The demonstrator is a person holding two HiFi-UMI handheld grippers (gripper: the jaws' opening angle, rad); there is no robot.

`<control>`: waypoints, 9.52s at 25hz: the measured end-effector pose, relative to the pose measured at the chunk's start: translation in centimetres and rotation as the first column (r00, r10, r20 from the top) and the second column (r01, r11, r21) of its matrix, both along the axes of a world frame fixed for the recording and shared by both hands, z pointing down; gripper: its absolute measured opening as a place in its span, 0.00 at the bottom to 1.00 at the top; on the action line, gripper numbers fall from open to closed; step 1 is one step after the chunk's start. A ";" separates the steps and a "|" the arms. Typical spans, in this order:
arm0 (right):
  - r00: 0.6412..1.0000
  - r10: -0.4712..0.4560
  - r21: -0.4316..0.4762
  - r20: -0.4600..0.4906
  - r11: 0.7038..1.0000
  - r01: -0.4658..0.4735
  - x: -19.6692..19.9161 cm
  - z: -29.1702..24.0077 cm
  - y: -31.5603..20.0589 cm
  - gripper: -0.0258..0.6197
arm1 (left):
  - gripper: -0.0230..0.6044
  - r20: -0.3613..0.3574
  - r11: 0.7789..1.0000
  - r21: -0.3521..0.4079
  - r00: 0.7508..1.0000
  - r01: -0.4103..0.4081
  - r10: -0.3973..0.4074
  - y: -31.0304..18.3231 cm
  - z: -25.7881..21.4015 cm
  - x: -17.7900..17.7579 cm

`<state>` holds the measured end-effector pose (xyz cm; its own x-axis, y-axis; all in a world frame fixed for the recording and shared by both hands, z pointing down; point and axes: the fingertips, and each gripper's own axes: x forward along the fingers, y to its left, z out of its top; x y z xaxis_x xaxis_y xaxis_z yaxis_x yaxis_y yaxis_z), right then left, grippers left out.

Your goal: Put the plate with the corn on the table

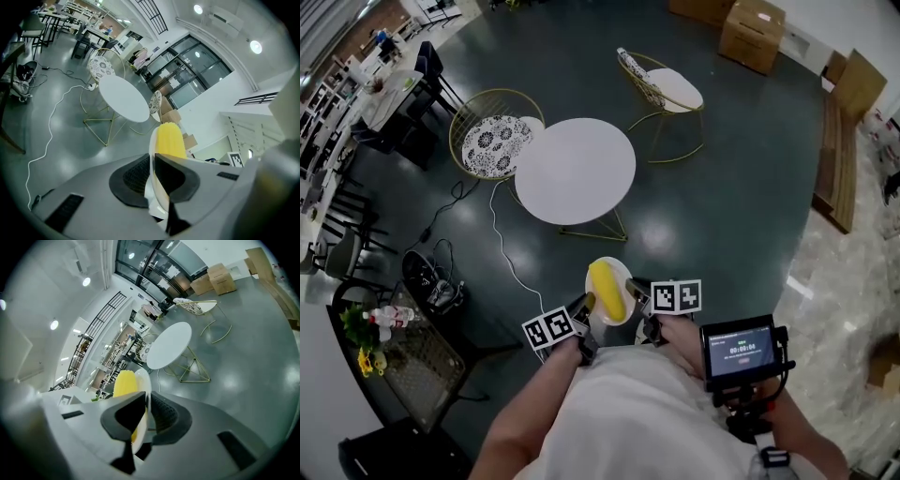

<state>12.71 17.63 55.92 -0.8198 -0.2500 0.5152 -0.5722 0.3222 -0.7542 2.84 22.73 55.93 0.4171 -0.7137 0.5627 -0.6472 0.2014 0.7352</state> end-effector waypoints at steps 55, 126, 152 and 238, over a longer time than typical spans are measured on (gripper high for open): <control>0.995 0.069 -0.007 -0.071 0.998 -0.070 -14.6 0.9 -19.5 0.11 | 0.10 -0.045 0.998 0.004 0.997 -0.067 0.067 -20.3 0.8 -15.0; 0.923 -0.319 -0.034 -0.217 0.947 0.319 -22.6 16.3 -44.3 0.11 | 0.10 -0.012 0.975 -0.133 0.983 0.179 -0.182 -42.4 16.4 -20.9; 0.862 -0.401 0.057 -0.309 0.897 0.437 -25.4 18.5 -46.2 0.11 | 0.10 0.131 0.959 -0.211 0.978 0.188 -0.163 -44.1 18.6 -22.8; 0.935 -0.334 0.359 -0.116 0.864 0.353 -20.9 0.6 -33.6 0.05 | 0.05 0.282 0.973 0.219 0.951 0.068 -0.130 -28.6 1.5 -18.8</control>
